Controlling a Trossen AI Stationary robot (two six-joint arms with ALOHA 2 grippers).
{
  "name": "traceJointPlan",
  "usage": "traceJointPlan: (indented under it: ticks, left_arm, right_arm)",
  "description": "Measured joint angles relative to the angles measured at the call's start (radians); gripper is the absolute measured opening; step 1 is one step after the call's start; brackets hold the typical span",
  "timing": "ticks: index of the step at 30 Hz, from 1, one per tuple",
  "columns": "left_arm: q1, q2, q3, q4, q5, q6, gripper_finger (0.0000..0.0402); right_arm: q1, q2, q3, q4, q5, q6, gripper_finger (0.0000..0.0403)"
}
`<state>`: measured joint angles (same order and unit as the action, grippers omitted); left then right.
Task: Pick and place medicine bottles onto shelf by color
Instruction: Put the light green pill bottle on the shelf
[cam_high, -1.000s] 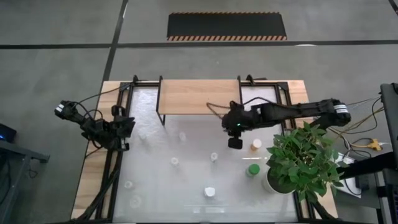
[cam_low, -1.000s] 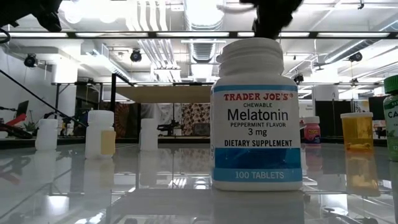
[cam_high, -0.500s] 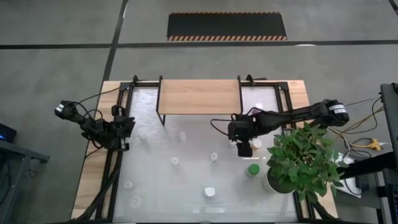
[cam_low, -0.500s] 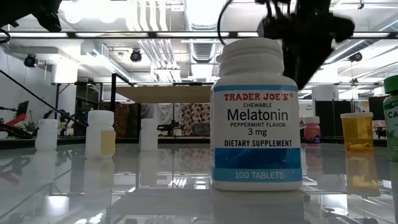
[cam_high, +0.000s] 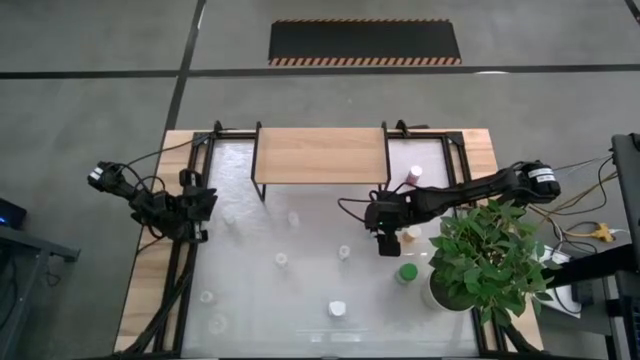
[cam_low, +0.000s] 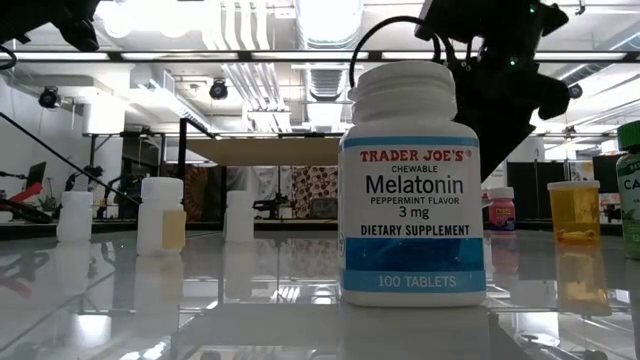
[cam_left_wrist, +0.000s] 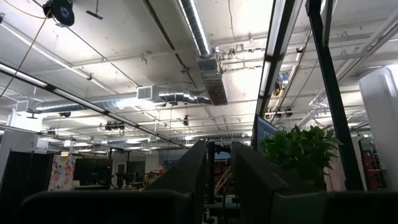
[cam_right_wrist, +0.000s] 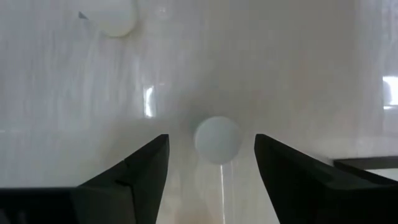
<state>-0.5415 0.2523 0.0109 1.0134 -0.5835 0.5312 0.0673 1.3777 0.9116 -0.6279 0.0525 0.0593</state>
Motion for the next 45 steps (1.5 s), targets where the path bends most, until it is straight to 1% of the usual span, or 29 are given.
traceJointPlan:
  ticks: [7,11,15,24,27,30,34,37,41,45]
  left_arm:
    - [0.000,0.000,0.000,0.000,0.000,0.000,0.0058]
    - [0.000,0.000,0.000,0.000,0.000,0.000,0.0058]
    - [0.000,0.000,0.000,0.000,0.000,0.000,0.0058]
    - [0.000,0.000,0.000,0.000,0.000,0.000,0.0058]
    - [0.000,0.000,0.000,0.000,0.000,0.000,0.0058]
    - [0.000,0.000,0.000,0.000,0.000,0.000,0.0058]
    - [0.000,0.000,0.000,0.000,0.000,0.000,0.0058]
    - [0.000,0.000,0.000,0.000,0.000,0.000,0.0058]
    - [0.000,0.000,0.000,0.000,0.000,0.000,0.0058]
    - [0.000,0.000,-0.001,0.001,0.000,0.000,0.0058]
  right_arm:
    - [0.000,0.000,-0.047,0.081,0.000,0.010,0.0225]
    - [0.000,0.000,-0.069,0.094,0.004,0.020,0.0217]
    - [0.000,-0.003,-0.070,0.096,0.027,0.027,0.0193]
    - [0.000,-0.004,-0.070,0.096,0.027,0.038,0.0112]
    - [0.000,-0.006,-0.070,0.096,0.026,0.039,0.0099]
    - [0.000,-0.010,-0.064,0.086,0.018,0.058,0.0103]
    - [0.000,-0.010,-0.005,0.070,-0.021,0.082,0.0117]
    - [0.000,-0.009,0.062,0.067,-0.035,0.107,0.0119]
    - [0.000,0.009,0.182,0.063,-0.054,0.107,0.0113]
    - [-0.004,0.064,0.329,0.039,-0.053,0.097,0.0111]
